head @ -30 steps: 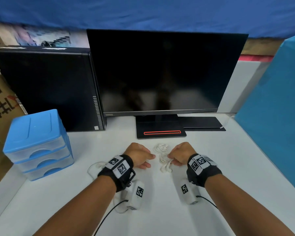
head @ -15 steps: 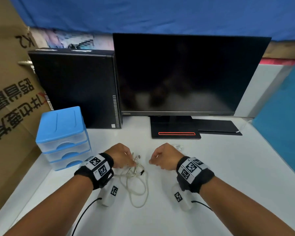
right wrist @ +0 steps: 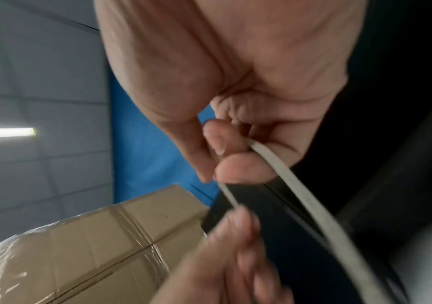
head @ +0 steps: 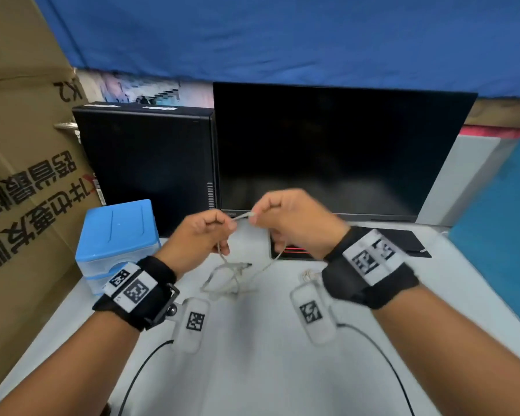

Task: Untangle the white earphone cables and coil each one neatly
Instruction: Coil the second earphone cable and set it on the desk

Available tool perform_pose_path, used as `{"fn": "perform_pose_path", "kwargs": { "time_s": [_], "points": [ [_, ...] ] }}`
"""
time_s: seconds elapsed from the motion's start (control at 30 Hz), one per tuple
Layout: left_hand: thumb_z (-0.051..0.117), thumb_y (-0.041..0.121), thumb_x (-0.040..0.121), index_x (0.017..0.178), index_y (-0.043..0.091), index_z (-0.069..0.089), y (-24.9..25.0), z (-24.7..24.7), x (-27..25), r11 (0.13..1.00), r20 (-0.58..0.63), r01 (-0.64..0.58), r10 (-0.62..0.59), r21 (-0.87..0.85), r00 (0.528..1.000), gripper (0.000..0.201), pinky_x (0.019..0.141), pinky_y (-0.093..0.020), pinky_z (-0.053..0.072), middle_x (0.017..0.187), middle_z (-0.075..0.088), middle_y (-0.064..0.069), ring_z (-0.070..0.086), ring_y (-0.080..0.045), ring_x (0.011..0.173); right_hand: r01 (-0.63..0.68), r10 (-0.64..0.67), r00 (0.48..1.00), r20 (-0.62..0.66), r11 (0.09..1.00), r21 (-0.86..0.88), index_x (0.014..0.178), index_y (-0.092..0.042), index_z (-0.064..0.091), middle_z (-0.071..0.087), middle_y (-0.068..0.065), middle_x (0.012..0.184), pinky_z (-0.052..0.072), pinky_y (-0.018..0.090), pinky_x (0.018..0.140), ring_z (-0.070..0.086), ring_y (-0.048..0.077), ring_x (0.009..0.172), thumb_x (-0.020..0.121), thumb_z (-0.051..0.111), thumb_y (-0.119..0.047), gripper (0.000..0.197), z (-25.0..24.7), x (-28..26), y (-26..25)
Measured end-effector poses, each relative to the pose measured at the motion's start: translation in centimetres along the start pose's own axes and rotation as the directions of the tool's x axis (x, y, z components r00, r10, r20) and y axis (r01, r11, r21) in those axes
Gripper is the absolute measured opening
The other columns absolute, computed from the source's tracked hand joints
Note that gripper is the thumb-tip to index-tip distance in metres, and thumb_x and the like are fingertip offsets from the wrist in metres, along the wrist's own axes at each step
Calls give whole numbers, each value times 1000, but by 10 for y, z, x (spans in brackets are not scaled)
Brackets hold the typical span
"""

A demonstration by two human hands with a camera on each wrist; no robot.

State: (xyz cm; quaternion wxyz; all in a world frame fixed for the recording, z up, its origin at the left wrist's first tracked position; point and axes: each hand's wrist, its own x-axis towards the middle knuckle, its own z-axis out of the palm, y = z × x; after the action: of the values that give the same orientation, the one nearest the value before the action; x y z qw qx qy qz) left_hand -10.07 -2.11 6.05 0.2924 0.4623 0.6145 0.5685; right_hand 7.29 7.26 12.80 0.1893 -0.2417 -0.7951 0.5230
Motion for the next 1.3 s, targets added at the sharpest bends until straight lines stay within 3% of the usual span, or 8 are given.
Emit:
{"fn": "perform_pose_path", "kwargs": {
  "time_s": [0.2,0.5,0.73,0.83,0.93,1.03,1.17,1.3],
  "points": [
    [46,25,103,101,15,72,-12,-18,-3,995,-107,80,-86,-61,990,28,68,-26,53,61,50,2,54,-15,61,122,-286,936,-205,810,-574,68,-16,68,49,-7,47,40,20,38,40,2,35,82,73,-17,15,-64,12,-113],
    [37,39,102,111,14,69,-33,-8,-13,990,-7,136,-137,-28,991,42,91,-29,49,77,72,-7,67,-18,83,165,-476,820,-318,729,-665,67,-27,47,46,-11,70,38,27,60,40,6,60,89,55,-42,28,-103,30,-184],
    [46,37,101,115,19,69,-71,-11,-13,917,-202,398,-386,19,900,32,82,-30,44,105,68,-4,60,-24,99,196,-362,862,-355,884,-425,73,-22,37,33,-4,67,24,16,46,26,6,49,97,46,-17,26,-87,36,-194],
    [55,30,98,118,10,69,-75,-23,-11,869,-366,493,-470,-35,803,31,66,-31,47,71,59,-3,57,-26,67,333,-340,850,-403,939,-89,83,-15,54,63,1,70,37,18,45,47,10,46,93,41,-9,18,-54,16,-175],
    [63,17,94,125,0,59,-77,-31,-15,856,-386,446,-517,-262,764,35,54,-24,44,62,50,-3,48,-15,51,179,-134,965,-225,965,191,97,-8,63,72,11,85,46,23,53,61,22,56,93,39,-8,24,-13,6,-136],
    [59,-4,93,130,8,40,-69,-23,-22,804,-327,320,-518,-501,790,44,79,-33,52,105,64,-19,68,-27,84,-6,22,998,-66,970,244,101,-9,61,70,12,99,46,26,60,64,27,75,95,38,-5,24,23,10,-91],
    [50,-3,95,108,8,46,-45,2,-31,806,-335,163,-408,-569,849,17,80,-36,55,101,65,-23,72,-29,80,-130,121,992,48,914,385,103,-5,64,65,9,95,47,16,51,62,14,65,96,43,0,22,56,25,-29],
    [43,34,102,102,4,65,-22,17,-37,814,-90,189,-282,-549,955,37,89,-40,50,98,71,-14,71,-21,81,0,-17,995,-100,986,-166,111,-20,71,74,-2,107,58,35,86,69,13,96,82,58,-8,34,70,32,22]
  ]
}}
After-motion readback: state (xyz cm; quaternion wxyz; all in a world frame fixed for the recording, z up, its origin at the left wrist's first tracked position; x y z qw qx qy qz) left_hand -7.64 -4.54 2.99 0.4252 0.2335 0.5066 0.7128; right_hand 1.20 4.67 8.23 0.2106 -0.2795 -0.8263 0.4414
